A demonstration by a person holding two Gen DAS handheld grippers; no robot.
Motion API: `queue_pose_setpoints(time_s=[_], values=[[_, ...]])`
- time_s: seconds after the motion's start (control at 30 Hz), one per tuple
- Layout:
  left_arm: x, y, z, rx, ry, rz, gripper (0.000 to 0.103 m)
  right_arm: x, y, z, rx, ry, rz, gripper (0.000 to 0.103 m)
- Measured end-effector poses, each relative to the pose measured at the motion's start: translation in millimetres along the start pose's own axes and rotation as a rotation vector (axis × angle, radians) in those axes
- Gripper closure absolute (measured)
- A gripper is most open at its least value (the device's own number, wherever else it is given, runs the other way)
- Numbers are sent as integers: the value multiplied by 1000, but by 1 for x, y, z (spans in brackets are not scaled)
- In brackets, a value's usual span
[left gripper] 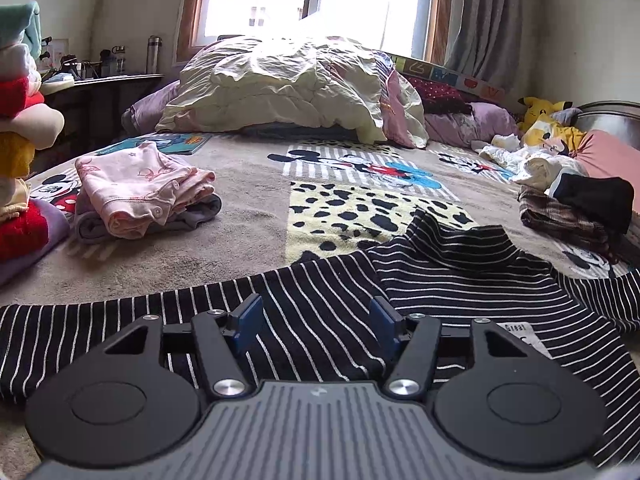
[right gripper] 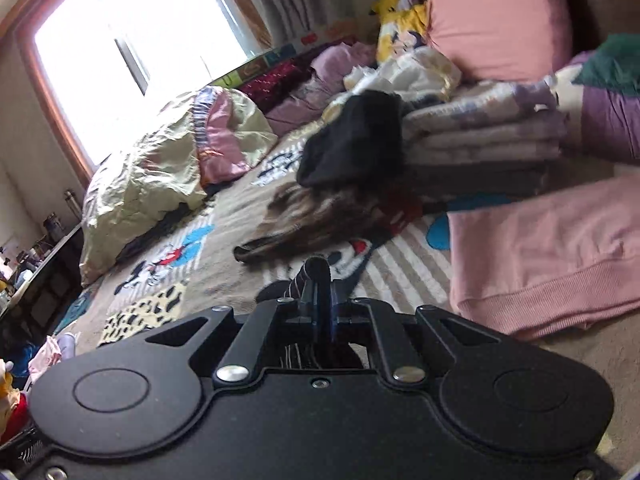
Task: Fold clothes
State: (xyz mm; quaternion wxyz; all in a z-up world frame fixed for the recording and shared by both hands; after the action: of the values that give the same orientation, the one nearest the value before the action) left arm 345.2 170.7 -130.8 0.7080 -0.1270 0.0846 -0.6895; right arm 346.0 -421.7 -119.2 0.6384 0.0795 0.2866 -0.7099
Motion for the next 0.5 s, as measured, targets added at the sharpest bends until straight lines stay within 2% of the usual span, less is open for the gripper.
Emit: queue_pose_setpoints(time_s=[0.2,0.37,0.5], values=[[-4,8,-5,-18,25,13,44,48,19,-41,-85,89,-113,98],[0,8,-7,-21,46,5,43,62,22,-58,-132,55,-187,97],[-1,1,-5,-13,55,-2,42,66,17,-54,-125,2,-261,86]])
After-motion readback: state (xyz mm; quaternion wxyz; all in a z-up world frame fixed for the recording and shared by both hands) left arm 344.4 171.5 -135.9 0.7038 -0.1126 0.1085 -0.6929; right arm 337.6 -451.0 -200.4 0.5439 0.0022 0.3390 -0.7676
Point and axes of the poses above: each gripper's, at about its wrist camera, not at the fingertips, and y roughly the way its jaws point, x to its right, z to its top, the point moved 1 cm from there along y, roughly the way its jaws point, and after that the axes turned 12 degrees about x, right-handed, at the moved point
